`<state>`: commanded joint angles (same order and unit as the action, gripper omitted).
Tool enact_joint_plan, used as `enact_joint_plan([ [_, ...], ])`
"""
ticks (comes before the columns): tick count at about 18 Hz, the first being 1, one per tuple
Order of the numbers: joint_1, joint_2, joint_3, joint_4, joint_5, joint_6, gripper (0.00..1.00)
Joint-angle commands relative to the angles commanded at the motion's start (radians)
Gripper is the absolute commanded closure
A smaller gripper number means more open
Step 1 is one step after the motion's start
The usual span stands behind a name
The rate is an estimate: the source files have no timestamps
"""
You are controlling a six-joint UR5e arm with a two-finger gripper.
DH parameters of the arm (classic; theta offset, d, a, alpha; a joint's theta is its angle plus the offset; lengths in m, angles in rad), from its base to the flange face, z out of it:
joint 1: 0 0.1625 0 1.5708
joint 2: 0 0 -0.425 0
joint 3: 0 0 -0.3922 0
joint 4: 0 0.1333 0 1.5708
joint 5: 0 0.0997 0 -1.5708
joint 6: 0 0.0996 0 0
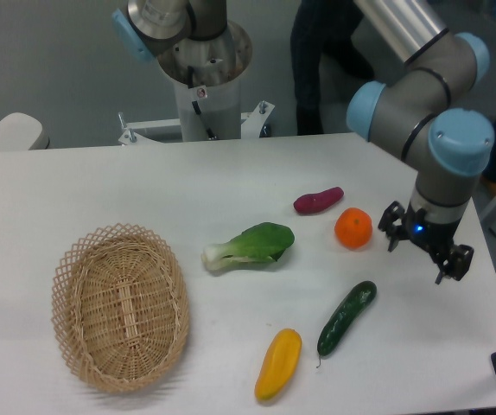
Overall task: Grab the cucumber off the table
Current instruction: 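Lower the open gripper over the green cucumber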
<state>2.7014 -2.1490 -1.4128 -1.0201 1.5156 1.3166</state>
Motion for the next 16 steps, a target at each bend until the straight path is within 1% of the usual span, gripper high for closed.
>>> enact_joint_plan([
  [2,-0.015,-0.029,0.005,0.005,0.0,-0.063,0.0],
  [5,-0.034,-0.058,0.0,0.049,0.0,-0.111,0.0],
  [8,-0.045,-0.074,-0.006,0.052,-0.002,-0.148,0.0],
  [12,-0.066,-0.078,-0.024,0.06,0.0,-0.152,0.0],
  [14,-0.075,-0.075,-0.044,0.067,0.0,-0.152,0.0],
  [16,-0.081,-0.078,-0.061,0.084,0.0,-0.152,0.0],
])
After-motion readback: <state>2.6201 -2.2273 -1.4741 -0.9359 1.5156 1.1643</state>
